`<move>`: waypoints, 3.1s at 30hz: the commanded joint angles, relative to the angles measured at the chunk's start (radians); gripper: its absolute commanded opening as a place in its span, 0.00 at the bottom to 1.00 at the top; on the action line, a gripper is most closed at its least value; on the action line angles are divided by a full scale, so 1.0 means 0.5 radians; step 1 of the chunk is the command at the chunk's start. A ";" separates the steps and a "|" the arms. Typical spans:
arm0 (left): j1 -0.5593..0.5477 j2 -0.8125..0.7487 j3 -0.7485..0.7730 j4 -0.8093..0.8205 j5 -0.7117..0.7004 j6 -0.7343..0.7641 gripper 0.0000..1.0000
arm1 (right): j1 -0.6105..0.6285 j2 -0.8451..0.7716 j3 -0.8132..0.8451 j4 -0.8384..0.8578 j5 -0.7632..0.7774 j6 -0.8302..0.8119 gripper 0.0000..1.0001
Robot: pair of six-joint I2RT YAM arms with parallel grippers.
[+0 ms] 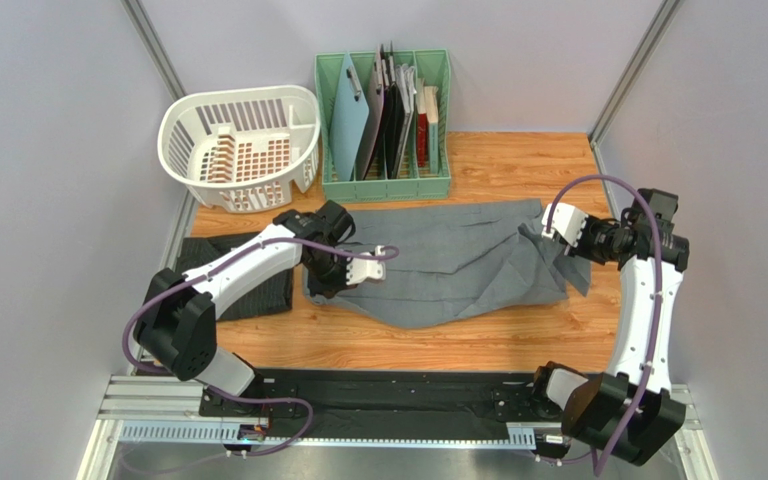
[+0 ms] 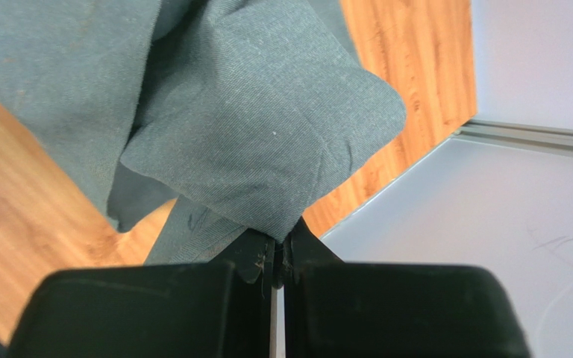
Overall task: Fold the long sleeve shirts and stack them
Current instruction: Fold the shirt
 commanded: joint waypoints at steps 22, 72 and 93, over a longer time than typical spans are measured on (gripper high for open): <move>0.447 0.775 0.890 -0.156 0.114 -0.025 0.34 | 0.263 0.764 0.278 0.793 -0.124 -0.220 0.03; 0.232 0.784 0.335 -0.049 -0.251 0.039 0.29 | 0.407 1.025 -0.314 0.214 0.720 1.406 0.31; 0.235 0.385 0.562 0.105 0.098 -0.271 0.55 | 0.076 1.708 1.078 -0.161 0.354 2.476 0.63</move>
